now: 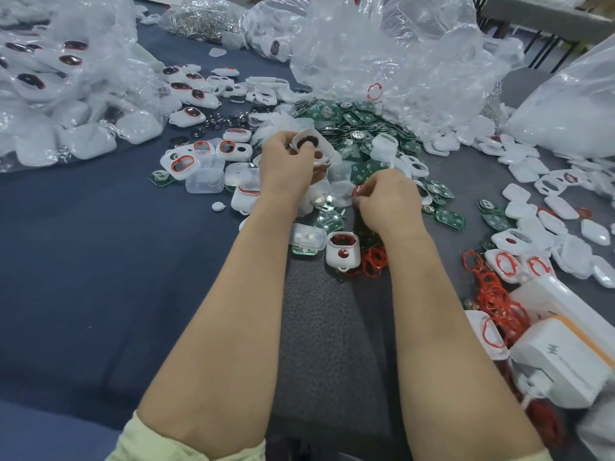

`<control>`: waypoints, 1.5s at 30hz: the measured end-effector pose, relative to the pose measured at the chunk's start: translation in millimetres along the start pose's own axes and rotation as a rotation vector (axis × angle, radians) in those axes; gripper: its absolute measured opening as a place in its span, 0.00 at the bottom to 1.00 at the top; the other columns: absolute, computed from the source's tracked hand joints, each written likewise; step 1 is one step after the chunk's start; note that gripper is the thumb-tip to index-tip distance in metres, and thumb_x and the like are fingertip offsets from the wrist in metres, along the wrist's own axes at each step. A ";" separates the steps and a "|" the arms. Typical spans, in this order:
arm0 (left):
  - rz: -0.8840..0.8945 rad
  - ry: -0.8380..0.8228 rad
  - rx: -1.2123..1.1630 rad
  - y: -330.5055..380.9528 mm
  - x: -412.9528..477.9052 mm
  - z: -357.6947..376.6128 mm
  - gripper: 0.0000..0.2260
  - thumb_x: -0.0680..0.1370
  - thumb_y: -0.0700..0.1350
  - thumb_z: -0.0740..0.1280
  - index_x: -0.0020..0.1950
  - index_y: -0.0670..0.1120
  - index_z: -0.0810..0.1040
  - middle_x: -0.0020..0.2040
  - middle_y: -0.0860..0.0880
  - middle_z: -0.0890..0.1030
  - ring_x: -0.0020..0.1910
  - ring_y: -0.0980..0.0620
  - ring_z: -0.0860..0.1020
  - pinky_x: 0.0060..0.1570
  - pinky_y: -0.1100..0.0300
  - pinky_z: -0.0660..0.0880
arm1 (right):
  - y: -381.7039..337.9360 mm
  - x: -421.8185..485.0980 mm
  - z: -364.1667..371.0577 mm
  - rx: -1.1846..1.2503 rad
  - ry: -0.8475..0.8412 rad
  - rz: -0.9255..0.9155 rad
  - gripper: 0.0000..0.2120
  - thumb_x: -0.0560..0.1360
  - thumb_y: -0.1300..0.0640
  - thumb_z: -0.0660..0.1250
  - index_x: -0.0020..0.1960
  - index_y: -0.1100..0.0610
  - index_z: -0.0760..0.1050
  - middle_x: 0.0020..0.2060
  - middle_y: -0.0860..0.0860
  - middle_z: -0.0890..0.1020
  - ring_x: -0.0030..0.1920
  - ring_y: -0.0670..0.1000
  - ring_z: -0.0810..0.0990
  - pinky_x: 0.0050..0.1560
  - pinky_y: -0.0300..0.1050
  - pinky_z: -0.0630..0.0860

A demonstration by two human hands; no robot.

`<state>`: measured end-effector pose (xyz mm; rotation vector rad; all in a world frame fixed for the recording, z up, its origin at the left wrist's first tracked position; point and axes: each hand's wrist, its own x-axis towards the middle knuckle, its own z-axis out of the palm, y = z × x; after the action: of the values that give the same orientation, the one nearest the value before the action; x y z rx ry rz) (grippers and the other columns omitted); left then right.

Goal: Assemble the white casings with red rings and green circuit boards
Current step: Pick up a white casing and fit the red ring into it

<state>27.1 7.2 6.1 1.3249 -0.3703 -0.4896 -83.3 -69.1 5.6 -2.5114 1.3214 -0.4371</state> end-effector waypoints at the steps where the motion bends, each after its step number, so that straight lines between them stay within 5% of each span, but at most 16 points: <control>1: -0.002 0.001 -0.003 -0.3 -0.1 0.2 0.06 0.80 0.37 0.62 0.46 0.47 0.72 0.43 0.47 0.78 0.39 0.52 0.80 0.31 0.66 0.76 | 1.7 0.6 1.3 0.083 0.053 -0.004 0.08 0.76 0.58 0.67 0.53 0.60 0.79 0.52 0.57 0.81 0.52 0.54 0.78 0.51 0.43 0.71; 4: 0.005 0.002 0.001 -0.9 0.2 -0.1 0.05 0.80 0.37 0.62 0.47 0.46 0.73 0.44 0.47 0.78 0.39 0.53 0.80 0.32 0.66 0.77 | 3.8 2.4 0.2 0.339 0.125 0.000 0.06 0.76 0.59 0.66 0.50 0.59 0.79 0.47 0.55 0.82 0.48 0.49 0.79 0.50 0.37 0.72; 6: 0.008 0.007 0.008 -1.4 1.1 -0.1 0.05 0.80 0.37 0.62 0.48 0.46 0.73 0.44 0.47 0.78 0.40 0.52 0.80 0.33 0.65 0.78 | 5.8 3.5 -3.7 0.413 0.186 0.011 0.03 0.75 0.60 0.67 0.47 0.57 0.79 0.39 0.50 0.80 0.38 0.39 0.77 0.39 0.29 0.70; 8: 0.010 0.011 0.017 -1.8 1.5 0.2 0.04 0.80 0.37 0.62 0.49 0.45 0.73 0.45 0.47 0.78 0.40 0.52 0.80 0.34 0.65 0.78 | 8.5 5.2 -6.6 0.398 0.223 0.036 0.03 0.75 0.61 0.66 0.47 0.56 0.78 0.36 0.46 0.77 0.36 0.40 0.75 0.36 0.31 0.66; 17: 0.005 0.015 0.036 -1.8 0.7 1.0 0.06 0.79 0.38 0.63 0.45 0.48 0.73 0.46 0.47 0.78 0.42 0.51 0.81 0.34 0.64 0.78 | 15.0 3.0 -19.7 0.242 0.237 0.105 0.12 0.74 0.67 0.60 0.50 0.55 0.78 0.54 0.55 0.78 0.54 0.54 0.76 0.47 0.40 0.67; 22: -0.010 -0.012 0.036 -1.1 0.6 1.6 0.05 0.80 0.38 0.63 0.54 0.42 0.74 0.48 0.45 0.78 0.44 0.49 0.81 0.34 0.65 0.78 | 11.5 -1.7 -17.5 0.091 -0.083 0.081 0.09 0.73 0.65 0.67 0.46 0.53 0.82 0.49 0.55 0.83 0.53 0.55 0.80 0.53 0.45 0.77; 33: -0.031 -0.032 0.051 -1.0 -2.8 2.0 0.04 0.79 0.39 0.64 0.53 0.45 0.73 0.55 0.41 0.79 0.48 0.45 0.82 0.35 0.64 0.78 | 10.5 -0.2 6.2 0.135 0.197 0.043 0.07 0.78 0.58 0.65 0.52 0.59 0.80 0.52 0.57 0.81 0.57 0.59 0.76 0.49 0.46 0.69; 38: -0.041 -0.043 0.039 -1.2 -2.9 2.0 0.05 0.79 0.38 0.63 0.55 0.43 0.73 0.54 0.41 0.78 0.44 0.48 0.82 0.33 0.65 0.78 | 9.9 1.5 5.2 0.088 0.123 0.044 0.07 0.77 0.59 0.63 0.53 0.54 0.79 0.53 0.55 0.81 0.59 0.59 0.75 0.60 0.53 0.71; 45: -0.058 -0.055 0.030 -0.3 -3.4 1.8 0.04 0.79 0.39 0.63 0.53 0.45 0.73 0.54 0.43 0.77 0.48 0.46 0.81 0.34 0.65 0.78 | 16.6 2.3 -13.3 0.082 0.210 0.137 0.14 0.75 0.64 0.60 0.53 0.53 0.82 0.61 0.60 0.72 0.61 0.62 0.71 0.58 0.48 0.70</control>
<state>23.3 7.5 6.2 1.3567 -0.3866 -0.5722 -99.6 -81.3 11.9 -2.3414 1.5077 -0.7253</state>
